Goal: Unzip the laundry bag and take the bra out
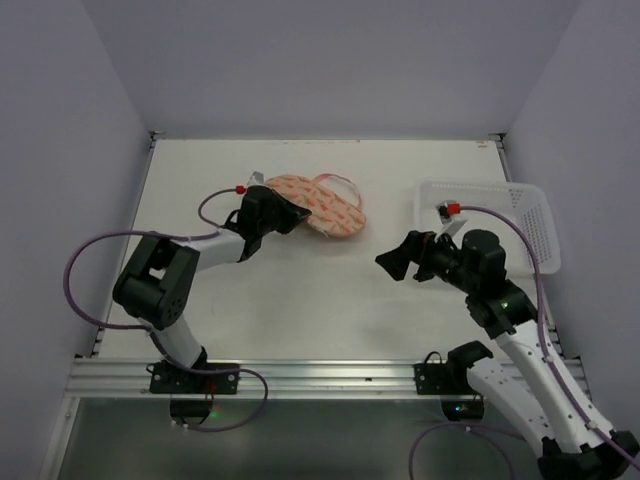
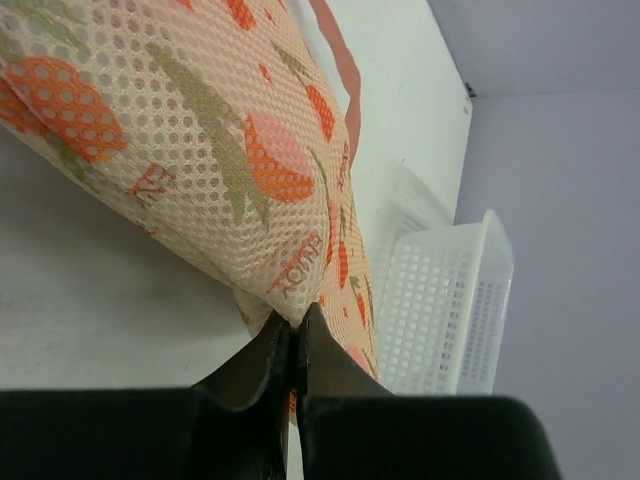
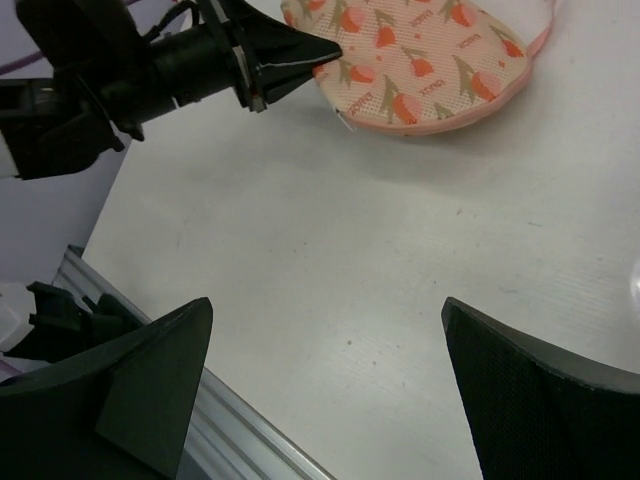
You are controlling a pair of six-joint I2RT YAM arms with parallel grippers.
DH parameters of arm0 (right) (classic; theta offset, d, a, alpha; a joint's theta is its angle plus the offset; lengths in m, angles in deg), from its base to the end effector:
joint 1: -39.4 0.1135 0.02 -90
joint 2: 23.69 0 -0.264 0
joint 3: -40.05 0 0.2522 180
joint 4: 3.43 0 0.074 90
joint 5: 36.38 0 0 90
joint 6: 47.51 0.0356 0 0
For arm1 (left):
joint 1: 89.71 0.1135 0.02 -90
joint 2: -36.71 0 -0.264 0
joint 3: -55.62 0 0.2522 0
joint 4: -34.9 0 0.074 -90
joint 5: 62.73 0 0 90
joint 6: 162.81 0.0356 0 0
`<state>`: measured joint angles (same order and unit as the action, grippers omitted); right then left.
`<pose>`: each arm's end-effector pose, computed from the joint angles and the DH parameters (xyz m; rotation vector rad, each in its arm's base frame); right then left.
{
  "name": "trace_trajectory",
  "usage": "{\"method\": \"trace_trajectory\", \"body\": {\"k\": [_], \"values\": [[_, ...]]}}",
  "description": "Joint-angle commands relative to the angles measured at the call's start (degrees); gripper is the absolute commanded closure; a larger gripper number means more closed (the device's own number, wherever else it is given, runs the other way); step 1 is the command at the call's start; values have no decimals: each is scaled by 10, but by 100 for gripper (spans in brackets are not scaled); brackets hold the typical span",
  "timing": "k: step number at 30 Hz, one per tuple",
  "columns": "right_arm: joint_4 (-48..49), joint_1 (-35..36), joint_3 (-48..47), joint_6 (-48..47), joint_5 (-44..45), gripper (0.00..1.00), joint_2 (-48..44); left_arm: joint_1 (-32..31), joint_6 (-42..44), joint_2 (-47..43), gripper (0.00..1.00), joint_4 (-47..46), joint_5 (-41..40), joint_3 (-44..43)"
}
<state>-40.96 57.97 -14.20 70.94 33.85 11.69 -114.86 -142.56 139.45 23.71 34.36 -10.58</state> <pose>0.1339 0.0577 0.3135 -0.0755 1.9741 0.8745 0.3418 -0.1653 0.1740 -0.7599 2.0815 -1.1249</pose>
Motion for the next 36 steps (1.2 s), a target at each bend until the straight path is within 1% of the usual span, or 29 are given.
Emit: {"method": "trace_trajectory", "body": {"k": [1,2,4,5,6,9,10,11,15,16,20,26,27,31,36], "values": [[86,58,15,-7,27,1,48,0,-37,-83,100,107,-40,58],[95,89,17,-6,43,1,64,0,-42,-114,100,138,-45,66],[133,120,24,-6,60,2,111,-2,-44,-140,100,181,-61,72],[144,150,26,-6,70,3,127,-2,-44,-162,100,217,-65,73],[165,163,25,-6,85,5,163,-3,-46,-173,100,230,-66,74],[195,205,10,0,104,12,219,-4,-54,-212,100,272,-68,82],[208,214,5,1,110,14,254,-4,-57,-220,100,278,-67,87],[217,234,2,6,116,16,270,-5,-58,-234,100,284,-67,89],[273,277,-23,12,136,23,343,-9,-69,-251,100,298,-67,92],[277,283,-30,12,145,25,375,-10,-70,-252,100,300,-66,92],[302,297,-63,20,147,28,440,-13,-69,-257,100,314,-63,86],[336,307,-104,9,156,34,507,-15,-66,-259,100,323,-53,76],[338,308,-115,8,156,36,526,-16,-64,-259,100,323,-52,74],[342,309,-136,9,148,40,556,-16,-49,-260,100,331,-53,62],[344,310,-151,5,173,43,574,-16,-38,-260,100,333,-40,60]]}}
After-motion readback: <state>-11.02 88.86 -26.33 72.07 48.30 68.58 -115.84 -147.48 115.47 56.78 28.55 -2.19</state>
